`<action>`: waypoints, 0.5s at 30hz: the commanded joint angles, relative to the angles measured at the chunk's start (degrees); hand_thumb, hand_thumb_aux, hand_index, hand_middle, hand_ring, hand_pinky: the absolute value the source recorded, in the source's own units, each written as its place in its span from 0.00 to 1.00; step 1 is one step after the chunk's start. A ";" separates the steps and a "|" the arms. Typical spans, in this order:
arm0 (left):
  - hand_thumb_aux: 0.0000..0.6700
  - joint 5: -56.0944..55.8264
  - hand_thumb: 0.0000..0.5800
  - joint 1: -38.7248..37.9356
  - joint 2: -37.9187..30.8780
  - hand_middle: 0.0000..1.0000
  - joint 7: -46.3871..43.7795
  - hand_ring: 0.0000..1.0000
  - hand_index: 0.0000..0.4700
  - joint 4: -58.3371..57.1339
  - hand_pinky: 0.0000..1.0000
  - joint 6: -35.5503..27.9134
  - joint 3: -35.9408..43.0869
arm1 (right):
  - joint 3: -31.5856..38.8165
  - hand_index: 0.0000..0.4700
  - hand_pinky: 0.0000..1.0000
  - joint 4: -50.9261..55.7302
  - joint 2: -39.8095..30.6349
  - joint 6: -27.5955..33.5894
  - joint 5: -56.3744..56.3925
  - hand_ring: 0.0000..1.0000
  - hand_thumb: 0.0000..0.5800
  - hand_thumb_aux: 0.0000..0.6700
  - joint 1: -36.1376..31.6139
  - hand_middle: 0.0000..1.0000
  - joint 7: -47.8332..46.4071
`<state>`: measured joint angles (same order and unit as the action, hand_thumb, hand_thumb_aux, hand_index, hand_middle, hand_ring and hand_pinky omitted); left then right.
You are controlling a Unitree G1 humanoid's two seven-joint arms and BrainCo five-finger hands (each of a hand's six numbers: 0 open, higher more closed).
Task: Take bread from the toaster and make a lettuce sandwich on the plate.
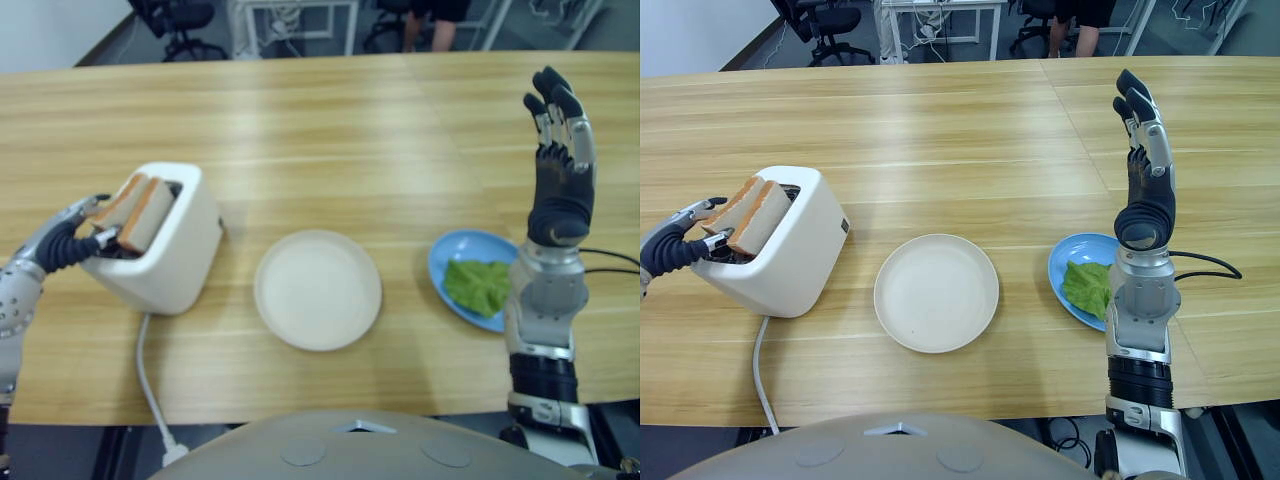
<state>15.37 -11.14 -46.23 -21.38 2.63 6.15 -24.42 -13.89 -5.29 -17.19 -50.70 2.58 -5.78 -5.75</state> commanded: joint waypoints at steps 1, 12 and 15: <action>1.00 -2.69 1.00 1.06 0.87 1.00 -0.11 1.00 0.98 -0.27 1.00 -0.31 -0.04 | -0.51 0.00 0.00 -0.44 0.11 0.21 -0.11 0.00 0.00 0.00 0.09 0.00 0.15; 1.00 -2.53 1.00 2.41 2.84 1.00 6.59 1.00 0.98 2.08 1.00 1.80 -2.12 | -0.56 0.00 0.00 0.22 0.20 -0.14 -0.73 0.00 0.00 0.00 -0.08 0.00 0.21; 1.00 -2.76 1.00 3.52 2.93 1.00 8.14 1.00 0.98 2.99 1.00 1.89 -3.06 | -0.72 0.00 0.00 0.26 0.24 -0.28 -0.93 0.00 0.00 0.00 -0.06 0.00 0.33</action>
<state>13.14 -8.58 -43.63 -14.52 4.43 7.75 -26.28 -13.89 -5.26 -16.95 -50.85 2.31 -5.65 -5.67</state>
